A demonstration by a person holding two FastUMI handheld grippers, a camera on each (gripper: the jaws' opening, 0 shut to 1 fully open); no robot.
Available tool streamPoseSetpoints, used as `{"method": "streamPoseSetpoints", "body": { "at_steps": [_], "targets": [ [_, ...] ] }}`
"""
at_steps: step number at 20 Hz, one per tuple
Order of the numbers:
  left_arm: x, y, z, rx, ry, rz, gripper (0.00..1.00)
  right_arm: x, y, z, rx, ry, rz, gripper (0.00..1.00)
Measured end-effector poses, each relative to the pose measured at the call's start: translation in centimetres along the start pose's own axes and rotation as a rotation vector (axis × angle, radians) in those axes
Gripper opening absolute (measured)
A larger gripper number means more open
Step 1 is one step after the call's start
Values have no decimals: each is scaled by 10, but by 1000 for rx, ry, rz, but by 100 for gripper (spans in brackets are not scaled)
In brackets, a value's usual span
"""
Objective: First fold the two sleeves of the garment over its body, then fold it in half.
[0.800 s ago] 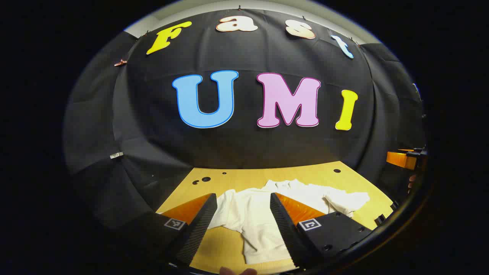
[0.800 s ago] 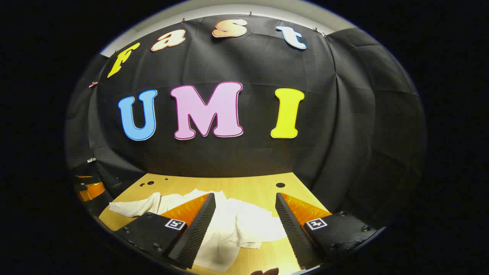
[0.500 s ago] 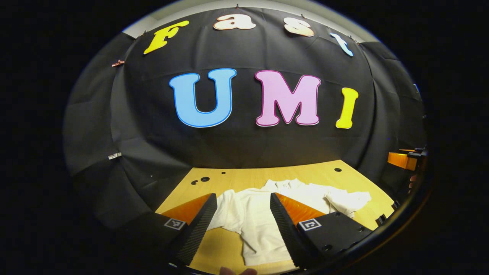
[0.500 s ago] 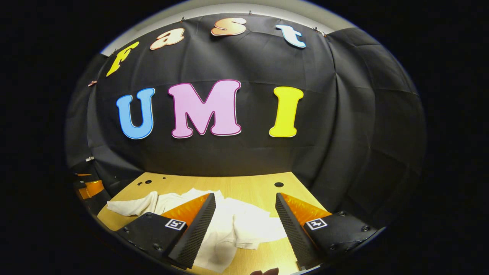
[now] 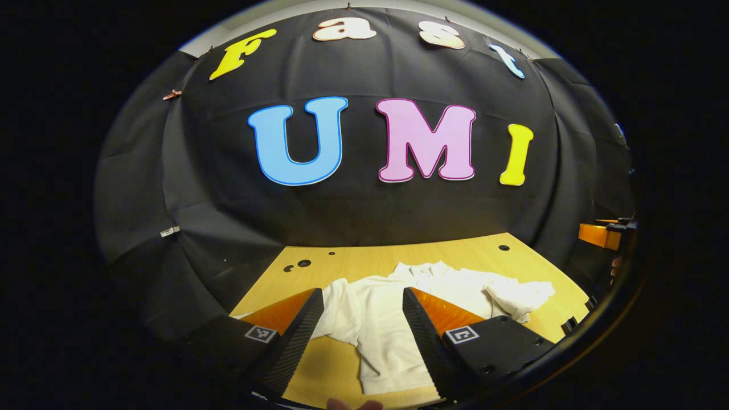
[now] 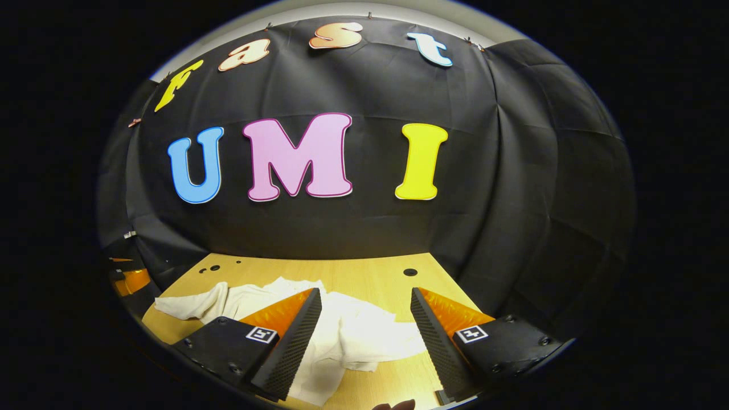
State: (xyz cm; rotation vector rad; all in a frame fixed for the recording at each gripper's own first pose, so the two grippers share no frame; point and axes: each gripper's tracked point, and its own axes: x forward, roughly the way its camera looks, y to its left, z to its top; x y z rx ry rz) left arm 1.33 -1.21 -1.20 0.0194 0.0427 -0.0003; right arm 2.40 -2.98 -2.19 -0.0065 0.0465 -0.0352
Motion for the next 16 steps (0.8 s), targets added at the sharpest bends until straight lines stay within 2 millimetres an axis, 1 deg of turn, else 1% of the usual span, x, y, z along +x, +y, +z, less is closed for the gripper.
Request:
{"method": "streamPoseSetpoints", "body": {
  "at_steps": [1, 2, 4, 8, 11, 13, 15, 16],
  "targets": [
    [1, -1, -1, 0, 5, 1, 87, 4, -5, -3, 9, 15, -6, 97],
    [2, -2, -4, 3, 10, 3, 92, 10, -11, -8, 14, 35, -12, 97],
    [6, -4, -8, 8, 25, 4, 92, 27, -28, -27, 14, 94, -29, 97],
    [14, -10, -15, 16, 60, 6, 92, 66, -76, -81, 60, 254, -96, 98],
    [19, -14, -22, 29, 88, 13, 92, 91, -112, -128, 87, 369, -153, 98],
    [22, -17, -26, 28, 110, 12, 92, 109, -129, -159, 106, 434, -179, 96],
    [26, -18, -38, 30, 146, 23, 92, 127, -143, -191, 128, 515, -202, 96],
    [27, -19, -41, 30, 159, 26, 92, 135, -149, -206, 138, 549, -209, 96]
  ]
}}
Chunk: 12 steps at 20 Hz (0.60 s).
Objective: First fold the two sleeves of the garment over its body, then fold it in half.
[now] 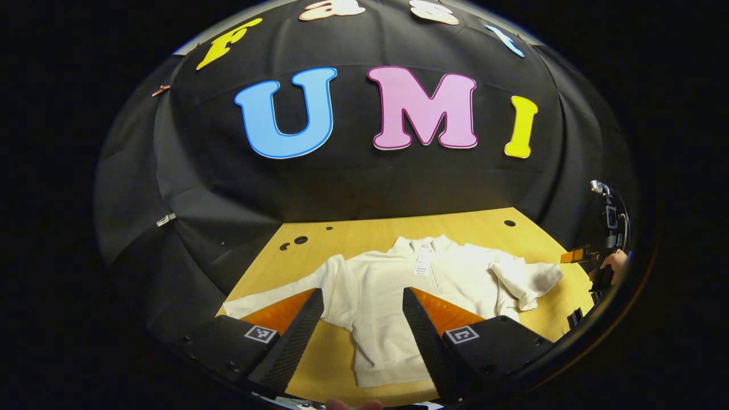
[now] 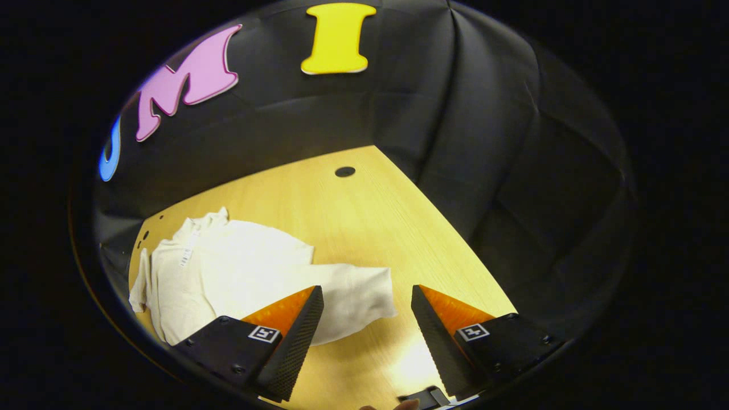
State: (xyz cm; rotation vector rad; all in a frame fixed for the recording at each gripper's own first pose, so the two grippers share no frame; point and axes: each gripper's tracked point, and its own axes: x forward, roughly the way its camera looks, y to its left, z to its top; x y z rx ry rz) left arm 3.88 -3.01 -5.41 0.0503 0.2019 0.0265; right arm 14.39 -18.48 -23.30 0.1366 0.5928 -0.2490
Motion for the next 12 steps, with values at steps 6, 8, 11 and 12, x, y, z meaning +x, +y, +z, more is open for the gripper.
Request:
{"method": "streamPoseSetpoints", "body": {
  "at_steps": [6, 8, 11, 12],
  "targets": [
    [8, -1, -10, -21, 50, 13, 91, 53, -2, -19, -14, 110, 0, 96],
    [7, -1, -13, -32, 65, 14, 93, 60, 0, -24, -41, 123, -7, 97],
    [7, 1, -15, -38, 75, 23, 93, 69, 5, -38, -46, 163, 7, 96],
    [5, 2, -17, -42, 77, 27, 93, 69, 5, -39, -40, 167, 12, 97]
  ]
}}
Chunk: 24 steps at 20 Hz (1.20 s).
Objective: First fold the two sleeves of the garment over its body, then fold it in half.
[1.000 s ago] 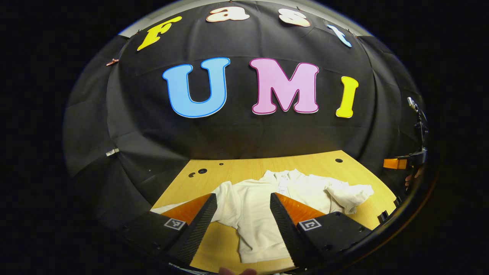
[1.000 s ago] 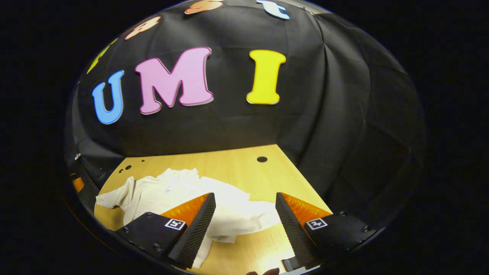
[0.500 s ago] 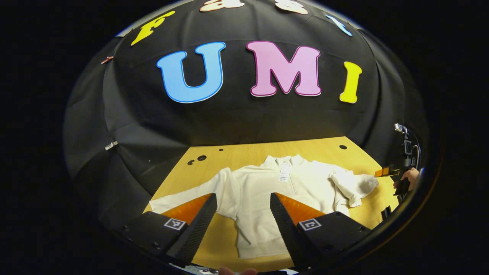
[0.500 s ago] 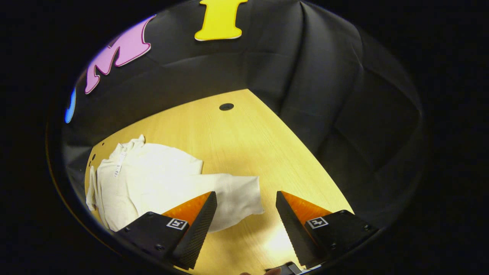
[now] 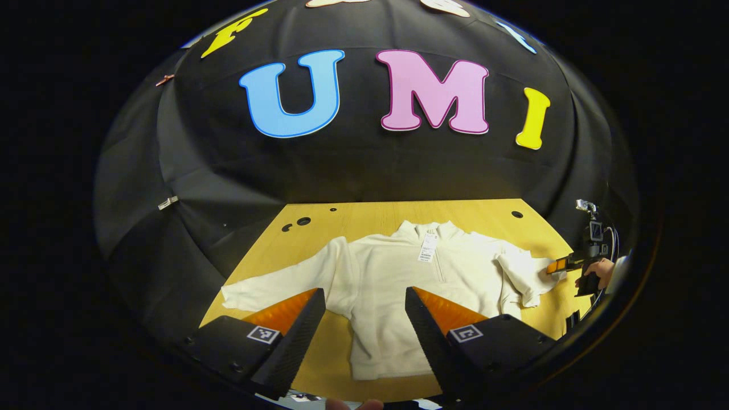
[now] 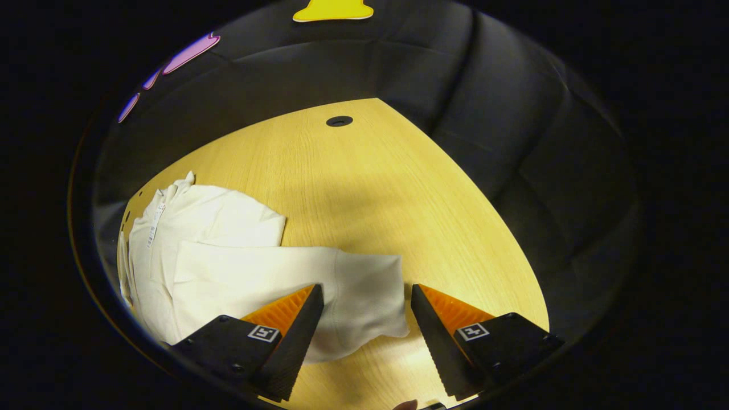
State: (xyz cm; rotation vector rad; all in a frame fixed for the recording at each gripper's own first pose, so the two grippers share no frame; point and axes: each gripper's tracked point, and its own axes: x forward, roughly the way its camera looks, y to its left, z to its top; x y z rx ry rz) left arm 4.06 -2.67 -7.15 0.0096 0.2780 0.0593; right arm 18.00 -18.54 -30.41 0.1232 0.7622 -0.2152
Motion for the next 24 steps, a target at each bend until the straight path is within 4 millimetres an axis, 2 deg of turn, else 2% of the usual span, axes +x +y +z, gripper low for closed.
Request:
{"method": "streamPoseSetpoints", "body": {
  "at_steps": [1, 2, 6, 7, 8, 10, 11, 12, 13, 14, 17, 20, 24],
  "targets": [
    [-2, 1, -1, -2, 3, -1, 93, 5, -1, 3, 0, -9, 0, 96],
    [-3, 3, -2, -3, 4, 0, 93, -1, 1, 2, -2, -11, 3, 93],
    [-7, 11, -14, -34, 24, 2, 93, 1, 3, 3, 6, -51, 2, 90],
    [-8, 13, -15, -40, 26, 0, 93, 0, 6, 2, 13, -51, 6, 80],
    [-8, 16, -15, -42, 26, 1, 93, -2, 12, 1, 18, -40, 28, 64],
    [-9, 21, -15, -42, 23, -2, 93, -3, 16, 0, 56, -14, 44, 18],
    [-10, 21, -18, -42, 23, -4, 93, -3, 17, -2, 79, -3, 57, 9],
    [-11, 22, -18, -43, 22, -7, 93, -5, 19, -4, 107, 13, 68, 14],
    [-12, 23, -18, -45, 18, -12, 93, -11, 23, -4, 131, 12, 79, 8],
    [-13, 24, -18, -45, 14, -16, 93, -19, 25, 2, 151, -15, 88, 8],
    [-14, 34, -23, -51, 8, -32, 93, -61, 52, 29, 200, -124, 145, 8],
    [-16, 45, -23, -76, -5, -39, 93, -94, 89, 41, 181, -184, 200, 8],
    [-23, 68, -25, -93, -27, -36, 93, -123, 154, 45, 161, -229, 271, 8]
  ]
}}
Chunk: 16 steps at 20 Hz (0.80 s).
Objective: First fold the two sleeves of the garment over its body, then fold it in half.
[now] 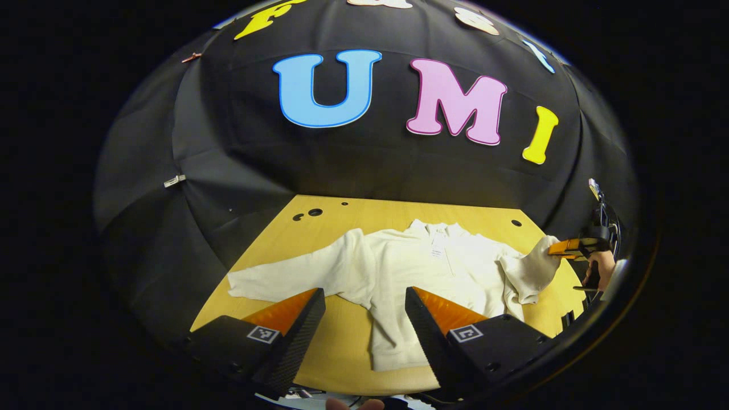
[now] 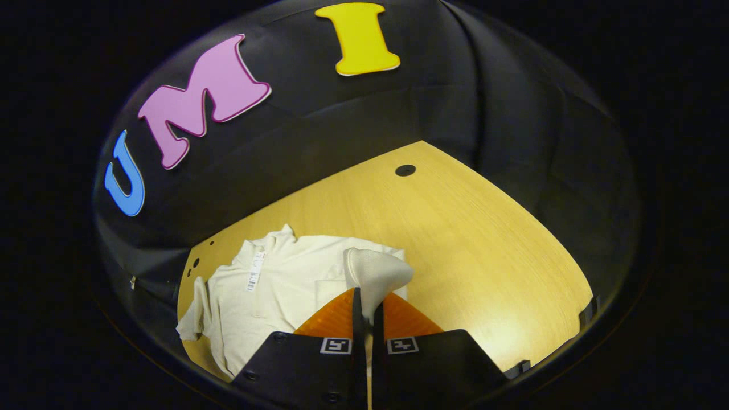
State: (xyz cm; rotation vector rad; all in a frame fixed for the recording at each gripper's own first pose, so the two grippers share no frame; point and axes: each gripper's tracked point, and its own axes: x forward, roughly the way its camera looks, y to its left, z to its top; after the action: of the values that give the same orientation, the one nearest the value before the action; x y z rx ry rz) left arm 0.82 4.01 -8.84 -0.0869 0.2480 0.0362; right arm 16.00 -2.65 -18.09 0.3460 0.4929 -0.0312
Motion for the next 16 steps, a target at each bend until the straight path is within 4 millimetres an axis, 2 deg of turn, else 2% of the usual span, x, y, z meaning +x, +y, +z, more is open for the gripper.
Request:
{"method": "streamPoseSetpoints", "body": {
  "at_steps": [4, 8, 11, 16],
  "targets": [
    [-12, 30, -11, -32, -6, 21, 93, -2, 81, -13, 38, -9, 97, 7],
    [-23, 58, -19, -52, -5, 53, 93, 9, 146, -34, 46, 12, 172, 7],
    [-30, 78, -27, -64, 2, 83, 93, 20, 172, -57, 49, 52, 184, 7],
    [-41, 98, -47, -58, 43, 114, 93, 37, 193, -94, 30, 89, 219, 7]
  ]
}}
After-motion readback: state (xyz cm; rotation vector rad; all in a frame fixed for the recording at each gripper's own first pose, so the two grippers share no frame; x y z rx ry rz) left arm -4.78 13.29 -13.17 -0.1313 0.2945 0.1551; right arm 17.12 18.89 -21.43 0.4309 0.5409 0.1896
